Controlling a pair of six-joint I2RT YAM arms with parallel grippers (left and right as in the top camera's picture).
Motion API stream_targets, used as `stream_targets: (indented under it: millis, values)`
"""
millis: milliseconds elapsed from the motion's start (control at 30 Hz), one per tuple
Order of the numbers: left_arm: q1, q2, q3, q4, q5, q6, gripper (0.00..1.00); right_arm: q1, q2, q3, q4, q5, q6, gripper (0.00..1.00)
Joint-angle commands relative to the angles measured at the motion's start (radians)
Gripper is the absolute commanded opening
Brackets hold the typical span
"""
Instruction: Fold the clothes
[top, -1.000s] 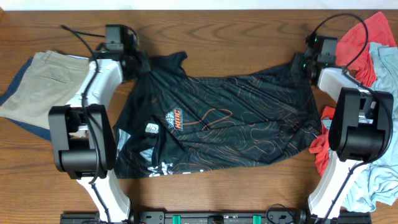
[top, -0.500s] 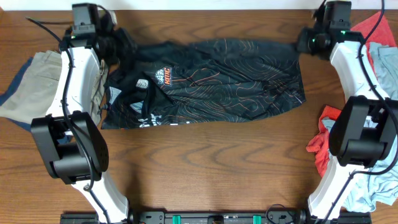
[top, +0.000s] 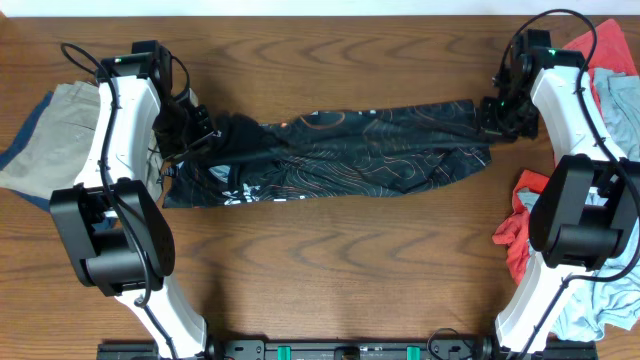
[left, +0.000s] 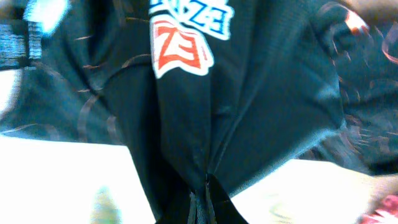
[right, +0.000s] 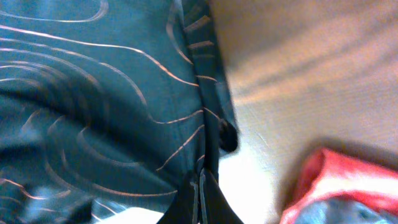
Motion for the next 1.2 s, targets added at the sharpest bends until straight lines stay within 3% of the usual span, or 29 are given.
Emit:
stream_targets:
  millis: [0, 367, 433, 467, 500, 533, 567, 600, 767, 867, 1000, 1167]
  values:
    - [0.002, -0.013, -0.012, -0.004, -0.140, 0.021, 0.06, -0.005, -0.037, 0.005, -0.040, 0.072, -0.016, 0.01]
    - [0.002, -0.012, -0.112, 0.025, -0.195, 0.021, 0.06, -0.035, -0.037, -0.027, -0.117, 0.080, -0.016, 0.01]
    - [0.002, -0.012, -0.118, 0.016, -0.195, 0.021, 0.13, -0.042, -0.037, -0.037, -0.122, 0.091, -0.016, 0.03]
    - [0.002, -0.012, -0.118, 0.009, -0.195, 0.021, 0.23, -0.045, -0.037, -0.040, -0.126, 0.091, -0.016, 0.08]
    - [0.002, -0.012, -0.118, 0.003, -0.195, 0.021, 0.41, -0.046, -0.037, -0.040, -0.129, 0.090, -0.016, 0.22]
    - [0.002, -0.012, -0.118, -0.005, -0.195, 0.021, 0.51, -0.047, -0.037, -0.040, -0.131, 0.090, -0.016, 0.41]
    - [0.002, -0.012, -0.118, -0.008, -0.195, 0.021, 0.54, -0.047, -0.037, -0.040, -0.132, 0.090, -0.016, 0.55]
    - [0.002, -0.012, -0.118, -0.008, -0.195, 0.021, 0.55, -0.047, -0.037, -0.040, -0.131, 0.091, -0.016, 0.59]
    - [0.001, -0.013, -0.113, 0.018, -0.167, 0.021, 0.55, -0.047, -0.037, -0.040, -0.111, 0.084, -0.028, 0.64]
    - [-0.003, -0.013, -0.094, 0.066, -0.074, 0.040, 0.55, -0.047, -0.035, -0.040, -0.091, 0.049, -0.051, 0.66]
    - [-0.030, -0.013, -0.080, 0.193, 0.044, 0.063, 0.55, -0.047, -0.035, -0.040, -0.077, 0.005, -0.064, 0.68]
    - [-0.091, -0.006, -0.080, 0.357, 0.035, 0.062, 0.64, -0.038, -0.035, -0.040, -0.078, 0.003, -0.064, 0.69]
